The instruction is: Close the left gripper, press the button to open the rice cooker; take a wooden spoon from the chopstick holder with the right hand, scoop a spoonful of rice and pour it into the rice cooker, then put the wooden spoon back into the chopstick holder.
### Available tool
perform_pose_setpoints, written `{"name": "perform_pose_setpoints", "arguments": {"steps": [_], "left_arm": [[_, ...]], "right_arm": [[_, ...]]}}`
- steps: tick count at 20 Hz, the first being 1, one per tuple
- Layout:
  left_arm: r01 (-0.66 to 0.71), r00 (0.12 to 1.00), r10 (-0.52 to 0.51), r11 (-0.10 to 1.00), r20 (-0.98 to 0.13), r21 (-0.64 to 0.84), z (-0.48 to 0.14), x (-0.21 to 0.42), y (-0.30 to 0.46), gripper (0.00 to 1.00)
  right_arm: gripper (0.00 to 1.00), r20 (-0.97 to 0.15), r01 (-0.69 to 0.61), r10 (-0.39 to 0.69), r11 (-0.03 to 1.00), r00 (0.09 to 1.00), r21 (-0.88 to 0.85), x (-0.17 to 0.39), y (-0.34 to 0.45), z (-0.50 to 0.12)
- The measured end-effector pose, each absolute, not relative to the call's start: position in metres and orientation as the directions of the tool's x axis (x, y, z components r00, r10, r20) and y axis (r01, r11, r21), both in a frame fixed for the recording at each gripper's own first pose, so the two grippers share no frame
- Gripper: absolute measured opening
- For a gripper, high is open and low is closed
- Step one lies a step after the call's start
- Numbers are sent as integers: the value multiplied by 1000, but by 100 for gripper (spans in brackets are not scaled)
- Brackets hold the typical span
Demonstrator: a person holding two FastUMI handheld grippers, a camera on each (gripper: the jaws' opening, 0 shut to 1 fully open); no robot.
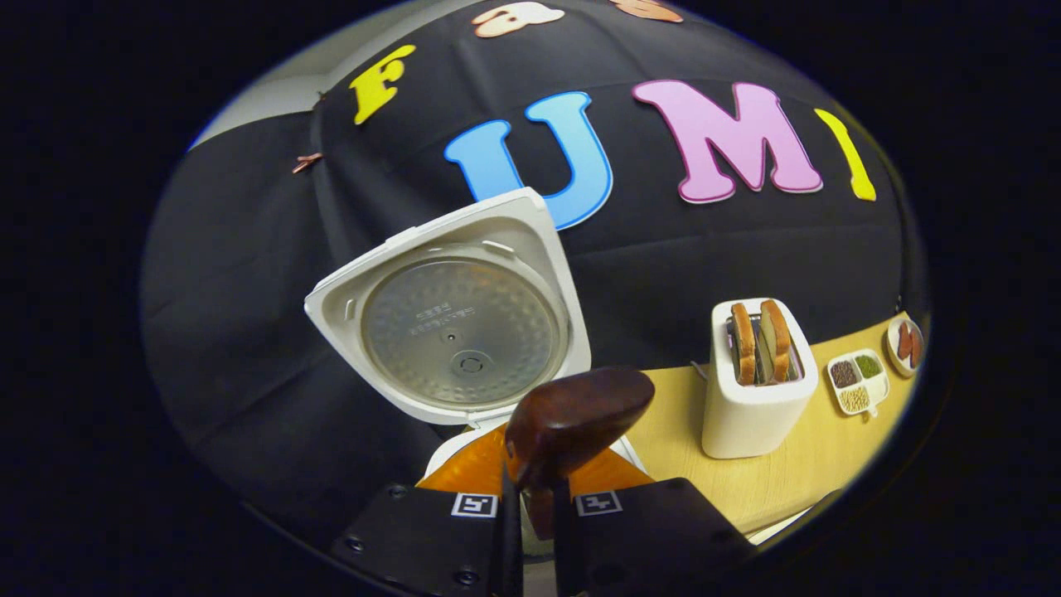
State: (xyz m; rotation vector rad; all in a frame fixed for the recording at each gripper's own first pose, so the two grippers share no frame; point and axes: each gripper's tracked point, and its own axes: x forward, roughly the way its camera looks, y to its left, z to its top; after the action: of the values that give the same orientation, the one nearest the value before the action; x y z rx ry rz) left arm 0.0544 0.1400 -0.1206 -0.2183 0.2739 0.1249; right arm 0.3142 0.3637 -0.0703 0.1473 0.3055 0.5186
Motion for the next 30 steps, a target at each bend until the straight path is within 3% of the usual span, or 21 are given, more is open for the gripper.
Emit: {"name": "perform_pose_setpoints", "arguments": {"steps": [4, 5, 6, 10, 19, 20, 22, 26, 27, 30], "left_arm": [[-131, 956, 71, 972, -284, -195, -122, 55, 132, 96], [-127, 956, 69, 973, -285, -193, -123, 56, 131, 96], [-125, 956, 67, 974, -285, -191, -123, 56, 130, 95], [-122, 958, 62, 972, -281, -200, -124, 54, 128, 96], [-142, 956, 75, 964, -285, -223, -133, 46, 129, 96], [-145, 955, 77, 963, -285, -226, -133, 45, 130, 95], [-148, 955, 79, 962, -285, -230, -134, 43, 130, 96], [-158, 954, 88, 960, -288, -230, -136, 43, 132, 95], [-160, 953, 90, 960, -289, -230, -138, 42, 131, 98], [-171, 951, 98, 957, -294, -234, -140, 43, 132, 98]], "right_arm": [[19, -224, -549, 562, 827, 796, 124, 299, 375, -67], [14, -225, -562, 573, 819, 788, 116, 296, 377, -68], [19, -224, -570, 579, 814, 784, 110, 294, 376, -67], [19, -206, -607, 604, 793, 770, 53, 285, 381, -60], [19, -269, -730, 682, 665, 680, -159, 246, 401, -87], [15, -275, -739, 689, 654, 670, -163, 242, 403, -89], [19, -280, -748, 696, 641, 662, -175, 238, 406, -91], [19, -286, -730, 677, 665, 678, -157, 241, 402, -92], [15, -285, -720, 669, 681, 686, -135, 244, 401, -90], [19, -268, -674, 637, 736, 723, -71, 257, 391, -80]]}}
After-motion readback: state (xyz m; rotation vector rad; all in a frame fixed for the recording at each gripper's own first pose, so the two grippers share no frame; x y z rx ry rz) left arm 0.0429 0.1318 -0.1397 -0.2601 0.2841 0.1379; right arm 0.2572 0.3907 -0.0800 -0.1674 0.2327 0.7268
